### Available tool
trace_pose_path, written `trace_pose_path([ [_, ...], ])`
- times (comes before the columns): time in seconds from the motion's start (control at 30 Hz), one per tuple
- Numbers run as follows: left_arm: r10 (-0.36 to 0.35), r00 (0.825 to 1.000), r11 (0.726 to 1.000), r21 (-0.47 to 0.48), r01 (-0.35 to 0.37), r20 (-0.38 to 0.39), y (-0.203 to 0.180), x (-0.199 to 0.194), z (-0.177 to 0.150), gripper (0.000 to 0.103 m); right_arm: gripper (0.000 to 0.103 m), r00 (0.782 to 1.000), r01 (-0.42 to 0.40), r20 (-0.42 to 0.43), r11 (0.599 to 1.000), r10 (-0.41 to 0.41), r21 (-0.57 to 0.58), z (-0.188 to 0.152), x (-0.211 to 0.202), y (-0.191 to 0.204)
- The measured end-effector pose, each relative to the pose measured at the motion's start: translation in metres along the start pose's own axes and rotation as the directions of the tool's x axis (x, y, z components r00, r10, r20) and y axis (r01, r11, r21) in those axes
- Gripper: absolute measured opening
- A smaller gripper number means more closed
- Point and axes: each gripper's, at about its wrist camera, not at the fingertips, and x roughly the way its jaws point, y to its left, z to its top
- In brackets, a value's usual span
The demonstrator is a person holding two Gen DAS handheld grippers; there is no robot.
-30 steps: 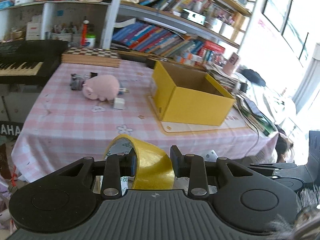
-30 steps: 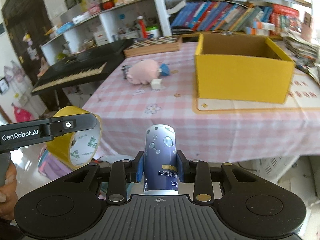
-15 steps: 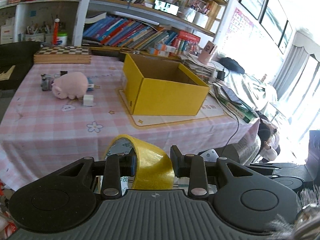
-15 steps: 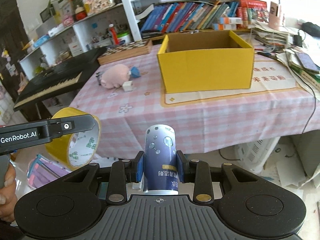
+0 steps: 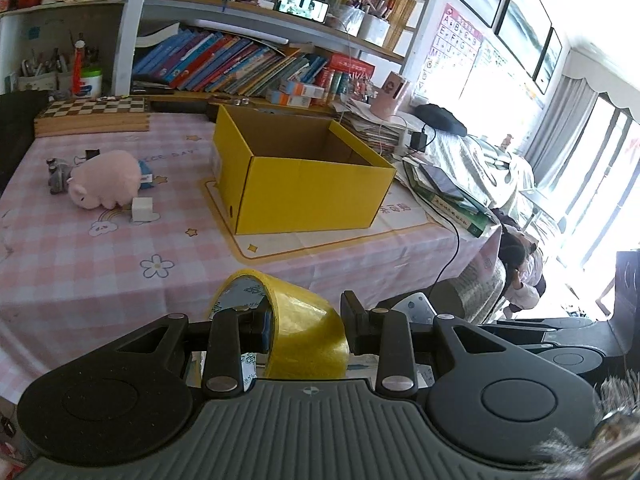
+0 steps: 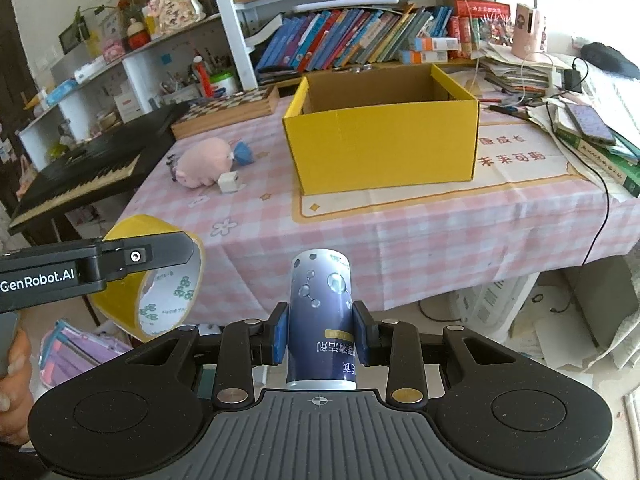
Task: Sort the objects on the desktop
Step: 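Carry the tape roll and spray bottle with both grippers over the yellow box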
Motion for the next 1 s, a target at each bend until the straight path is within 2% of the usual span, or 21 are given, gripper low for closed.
trace_pose_path([
  [0.43,-0.009,1.000,1.000,-0.001,0.009,-0.009,0.002,0.017,0.012,0.030,0.033,1.000,0.007,-0.018,1.000,-0.007,-0.006,0.016,0.014,-0.007],
  [1.0,-0.008,0.999,1.000,0.002,0.008,-0.031,-0.011,0.056,0.031,0.030,0.033,0.999,-0.005,-0.040,1.000,0.004,-0.010,0.046,0.037,-0.035],
])
